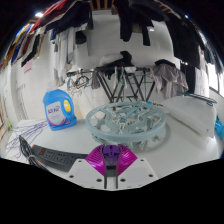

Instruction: Unplug charger

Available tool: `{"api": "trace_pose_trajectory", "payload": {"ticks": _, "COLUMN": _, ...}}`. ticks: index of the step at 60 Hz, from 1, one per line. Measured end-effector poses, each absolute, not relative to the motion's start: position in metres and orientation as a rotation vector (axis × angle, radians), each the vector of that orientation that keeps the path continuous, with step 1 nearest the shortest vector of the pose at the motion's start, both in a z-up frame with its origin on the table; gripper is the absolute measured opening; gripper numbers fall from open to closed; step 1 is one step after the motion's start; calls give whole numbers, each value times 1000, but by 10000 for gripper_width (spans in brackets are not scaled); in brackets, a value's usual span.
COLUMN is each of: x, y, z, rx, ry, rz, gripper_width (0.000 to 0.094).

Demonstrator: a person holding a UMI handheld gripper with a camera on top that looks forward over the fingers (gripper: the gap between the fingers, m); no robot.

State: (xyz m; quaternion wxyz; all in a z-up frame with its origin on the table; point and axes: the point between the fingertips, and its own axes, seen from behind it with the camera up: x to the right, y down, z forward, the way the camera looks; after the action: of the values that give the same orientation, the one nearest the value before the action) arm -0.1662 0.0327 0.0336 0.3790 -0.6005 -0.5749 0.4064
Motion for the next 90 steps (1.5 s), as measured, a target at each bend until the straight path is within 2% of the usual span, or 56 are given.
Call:
{"api": "trace_pose_trajectory", "payload": {"ticks": 6, "x": -168, "y": 39, "z": 91, "rx": -1385, "ry": -1394, "rz": 1074, "gripper_width": 115}}
{"api": "trace_pose_trajectory", "payload": {"ticks": 11, "x": -169, "y": 37, "z": 114, "rx": -1438, "ry": -1397, "rz": 1135, "gripper_width": 115}}
{"api": "trace_pose_trajectory", "payload": {"ticks": 18, "x": -158, "y": 96, "z": 145, "rx": -1493, "ry": -1297, "rz": 1096, "gripper_width": 114}}
{"api": "trace_pose_trajectory", "payload": {"ticks": 25, "x": -148, "y": 172, "z": 135, "rx": -1549, "ry": -1261, "rz": 963, "gripper_width": 115}}
{"api": "trace_pose_trajectory", "payload": {"ticks": 37, "x": -146, "y": 247, "z": 57, "rx": -1615, "ry": -1329, "rz": 765, "gripper_width": 149}}
{"api": "trace_pose_trajectory", "payload": {"ticks": 46, "x": -146, "y": 243, "z": 15, "rx": -1632, "ry": -1434, "rz": 780, "gripper_width": 295}}
{"api": "trace_pose_trajectory", "payload": {"ticks": 48, "x": -143, "y": 245, "z": 13, "rx": -1634, "ry": -1444, "rz": 762, "gripper_width": 403}}
{"api": "trace_pose_trajectory", "payload": {"ticks": 52, "x": -136, "y": 247, "z": 15, "rx": -1636, "ry": -1445, "rz": 737, "gripper_width": 684}}
{"api": "trace_pose_trajectory", "payload": {"ticks": 55, "x": -129, "y": 245, "z": 24, "rx": -1651, "ry": -1435, "rz": 752, "gripper_width": 858}}
{"api": "trace_pose_trajectory", "payload": {"ticks": 56, "x": -125, "y": 243, "z": 27, "rx": -1654, "ry": -1437, "rz": 758, "gripper_width": 864}}
{"api": "trace_pose_trajectory", "payload": {"ticks": 66, "x": -67, "y": 217, "z": 103, "rx": -1624, "ry": -1426, "rz": 809, "gripper_width": 853}}
{"api": "trace_pose_trajectory", "payload": {"ticks": 77, "x": 39, "y": 181, "z": 193, "rx": -1619, "ry": -1422, "rz": 854, "gripper_width": 850}}
{"api": "trace_pose_trajectory", "payload": {"ticks": 83, "x": 99, "y": 168, "z": 218, "rx": -1648, "ry": -1428, "rz": 827, "gripper_width": 847}}
{"api": "trace_pose_trajectory", "payload": {"ticks": 90, "x": 154, "y": 151, "z": 228, "rx": -1680, "ry": -1439, "rz": 820, "gripper_width": 849}}
